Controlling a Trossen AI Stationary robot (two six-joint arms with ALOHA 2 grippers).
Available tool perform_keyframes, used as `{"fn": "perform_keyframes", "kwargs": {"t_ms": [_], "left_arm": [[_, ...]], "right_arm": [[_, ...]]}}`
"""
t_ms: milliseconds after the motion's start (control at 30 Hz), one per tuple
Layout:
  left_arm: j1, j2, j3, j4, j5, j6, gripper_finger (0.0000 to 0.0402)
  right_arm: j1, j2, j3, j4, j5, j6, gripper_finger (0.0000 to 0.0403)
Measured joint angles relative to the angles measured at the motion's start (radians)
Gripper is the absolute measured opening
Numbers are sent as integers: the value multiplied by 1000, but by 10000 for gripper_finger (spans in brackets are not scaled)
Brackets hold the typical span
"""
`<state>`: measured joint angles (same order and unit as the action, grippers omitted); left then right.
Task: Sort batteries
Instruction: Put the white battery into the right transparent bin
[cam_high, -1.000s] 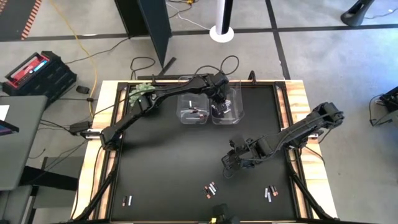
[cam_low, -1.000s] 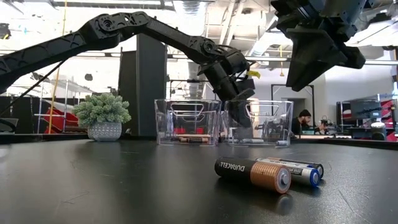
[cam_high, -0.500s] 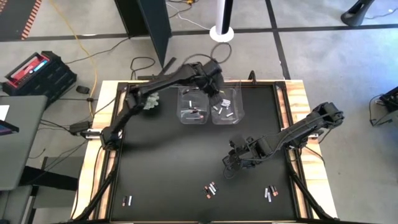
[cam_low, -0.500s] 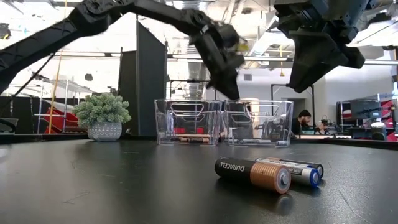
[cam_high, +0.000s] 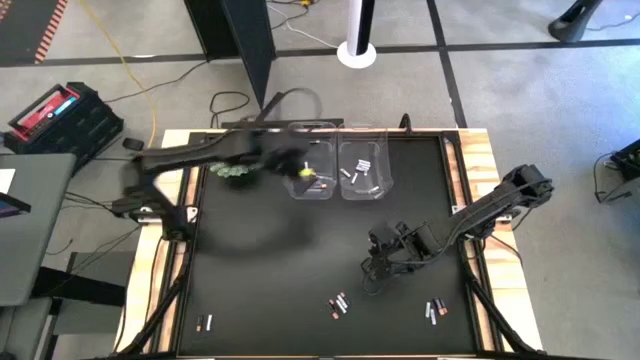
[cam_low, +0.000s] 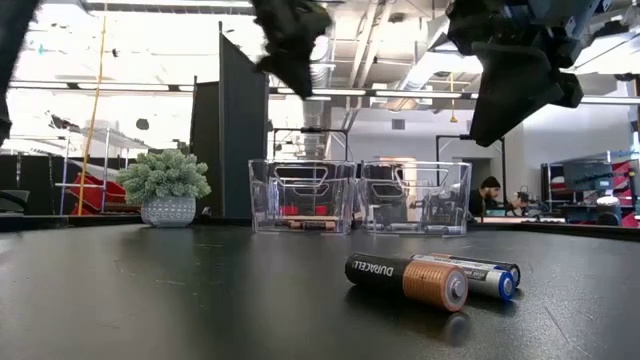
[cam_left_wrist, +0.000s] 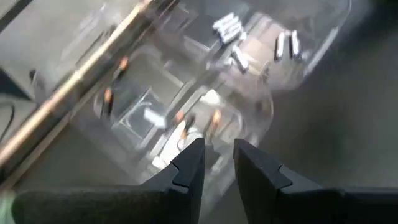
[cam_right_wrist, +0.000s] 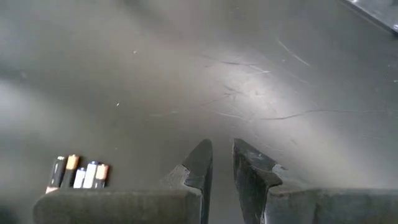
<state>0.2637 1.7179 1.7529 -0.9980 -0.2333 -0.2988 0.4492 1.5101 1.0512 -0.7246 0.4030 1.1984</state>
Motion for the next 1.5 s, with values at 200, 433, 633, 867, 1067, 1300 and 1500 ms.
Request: {"fn": "perform_keyframes", "kwargs": {"t_ms": [200, 433, 633, 867, 1067, 1300, 1500], "left_arm": [[-199, -356, -381, 35, -116, -327, 82], [-474, -639, -634, -2, -138, -729, 82], [-689, -677, -718, -181, -174, -1163, 82], [-847, -617, -778, -263, -153, -1527, 82], [-918, -542, -834, -213, -115, -1572, 82], [-939, -482, -876, -198, -36, -1629, 89], [-939, -424, -876, -179, 46, -1529, 119]], "right_arm": [[32, 0, 0, 7, 0, -54, 81], [43, 0, 0, 12, 0, -106, 81], [43, 0, 0, 19, 0, -110, 81], [42, 0, 0, 22, 0, -110, 81], [39, 0, 0, 26, 0, -75, 81], [39, 0, 0, 30, 0, 3, 81], [39, 0, 0, 30, 0, 6, 81]]}}
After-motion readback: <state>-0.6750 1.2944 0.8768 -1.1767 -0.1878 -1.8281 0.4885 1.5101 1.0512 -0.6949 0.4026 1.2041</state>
